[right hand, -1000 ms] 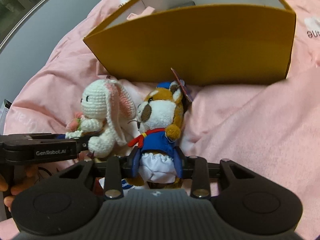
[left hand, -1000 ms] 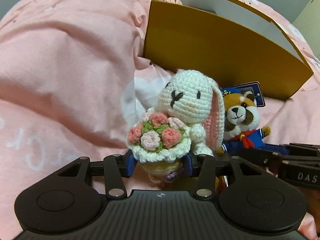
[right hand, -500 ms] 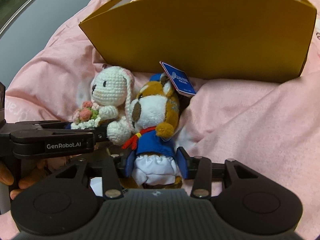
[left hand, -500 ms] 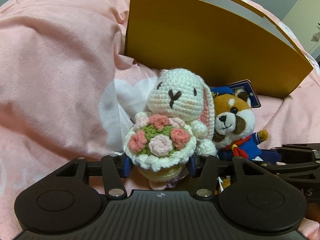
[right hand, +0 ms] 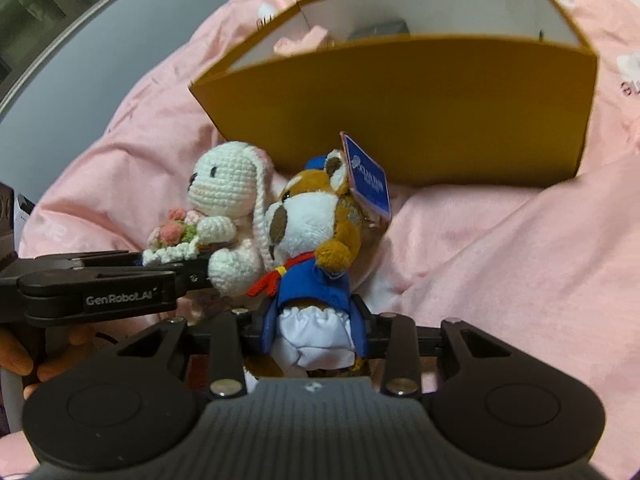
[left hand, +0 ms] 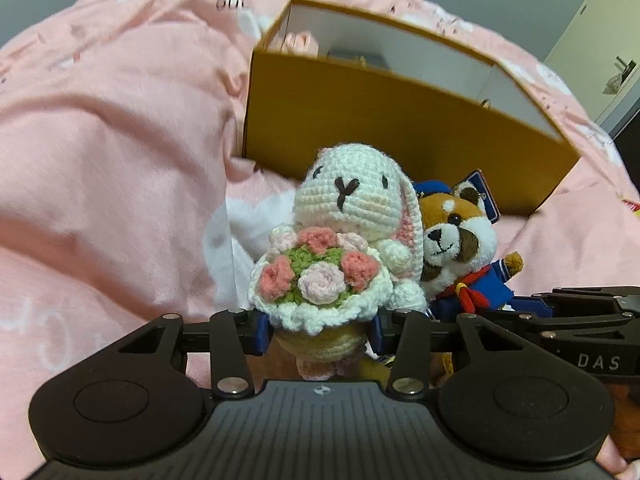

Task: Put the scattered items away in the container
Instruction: 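Lift the crochet bunny and red panda plush and carry them over the box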

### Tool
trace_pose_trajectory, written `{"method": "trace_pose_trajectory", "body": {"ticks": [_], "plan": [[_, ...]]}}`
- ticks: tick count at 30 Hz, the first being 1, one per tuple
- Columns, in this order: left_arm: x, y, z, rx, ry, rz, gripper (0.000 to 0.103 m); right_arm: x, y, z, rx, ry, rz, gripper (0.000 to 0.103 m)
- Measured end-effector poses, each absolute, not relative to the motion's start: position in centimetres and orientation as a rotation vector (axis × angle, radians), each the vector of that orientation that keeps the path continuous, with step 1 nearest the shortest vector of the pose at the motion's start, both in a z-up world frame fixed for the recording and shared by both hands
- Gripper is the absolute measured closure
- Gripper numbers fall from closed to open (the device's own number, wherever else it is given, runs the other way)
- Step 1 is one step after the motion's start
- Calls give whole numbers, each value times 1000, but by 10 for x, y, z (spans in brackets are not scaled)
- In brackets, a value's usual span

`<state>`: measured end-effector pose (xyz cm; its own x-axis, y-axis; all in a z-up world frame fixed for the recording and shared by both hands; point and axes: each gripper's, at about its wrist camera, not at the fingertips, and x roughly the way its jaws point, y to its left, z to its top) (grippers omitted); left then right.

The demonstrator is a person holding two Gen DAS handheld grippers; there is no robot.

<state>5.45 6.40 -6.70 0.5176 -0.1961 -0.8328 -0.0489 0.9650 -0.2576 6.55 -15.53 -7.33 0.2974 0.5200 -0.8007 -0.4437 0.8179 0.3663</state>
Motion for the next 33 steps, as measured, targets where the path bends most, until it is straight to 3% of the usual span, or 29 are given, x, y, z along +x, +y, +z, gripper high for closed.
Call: {"method": "trace_pose_trajectory", "body": {"ticks": [21,33], "plan": [[38,19,24,-183,794,-133,52,57,-204,26,119,771,575,64],[75,-12,28,-192,741,-142,52,80,-208,46,84,700,489,64]]}}
